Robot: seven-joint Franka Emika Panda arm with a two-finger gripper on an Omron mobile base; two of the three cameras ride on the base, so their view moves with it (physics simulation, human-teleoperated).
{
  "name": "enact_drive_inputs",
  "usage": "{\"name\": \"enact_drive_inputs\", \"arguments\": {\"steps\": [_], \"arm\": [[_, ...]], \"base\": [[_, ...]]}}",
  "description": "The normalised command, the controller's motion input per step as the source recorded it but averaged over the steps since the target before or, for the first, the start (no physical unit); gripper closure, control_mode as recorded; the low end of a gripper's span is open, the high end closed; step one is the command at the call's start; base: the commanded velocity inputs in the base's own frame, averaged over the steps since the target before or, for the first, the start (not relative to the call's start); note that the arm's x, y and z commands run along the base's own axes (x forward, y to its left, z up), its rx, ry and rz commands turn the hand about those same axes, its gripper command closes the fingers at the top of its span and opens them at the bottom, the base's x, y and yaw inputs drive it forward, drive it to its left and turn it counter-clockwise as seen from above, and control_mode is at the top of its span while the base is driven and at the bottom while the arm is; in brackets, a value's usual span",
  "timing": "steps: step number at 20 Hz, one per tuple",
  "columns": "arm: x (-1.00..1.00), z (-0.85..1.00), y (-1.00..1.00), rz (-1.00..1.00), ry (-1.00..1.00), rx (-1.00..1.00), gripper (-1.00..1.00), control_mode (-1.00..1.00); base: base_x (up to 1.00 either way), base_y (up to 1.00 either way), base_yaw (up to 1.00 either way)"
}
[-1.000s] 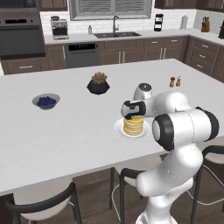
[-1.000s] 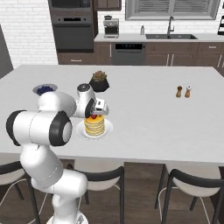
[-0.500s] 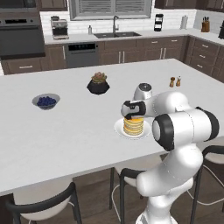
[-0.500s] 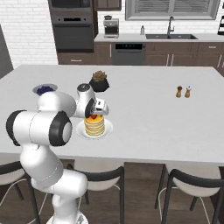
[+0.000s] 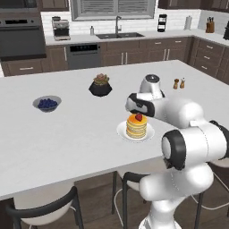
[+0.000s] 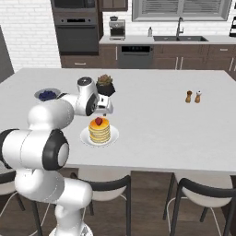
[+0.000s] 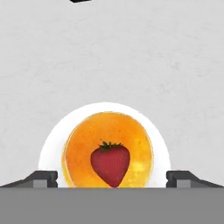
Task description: Take the strawberry from the fridge and place it on top of the pancake, located on the dining counter.
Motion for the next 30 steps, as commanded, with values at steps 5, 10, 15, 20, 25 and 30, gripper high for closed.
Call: {"name": "enact_drive_inputs", "arguments": {"steps": [5,10,15,20,25,30], "arm": [[-0.98,0.67,-0.16,0.0,0.0,0.05,-1.0,-1.0],[-1.0,0.32,-0.15,0.0,0.0,0.02,-1.0,-1.0],[-0.95,0.27,0.06,0.0,-0.02,-0.04,-1.0,-1.0],[-0.52,0.25,0.59,0.12,-0.01,-0.1,-1.0,-1.0],[-0.4,0.15,0.89,0.04,0.1,-0.04,-1.0,-1.0],[-0.46,0.35,0.2,0.08,0.12,0.0,-1.0,-1.0]], "base": [[0.0,0.0,0.0],[0.0,0.0,0.0],[0.0,0.0,0.0],[0.0,0.0,0.0],[0.0,0.0,0.0],[0.0,0.0,0.0]]}}
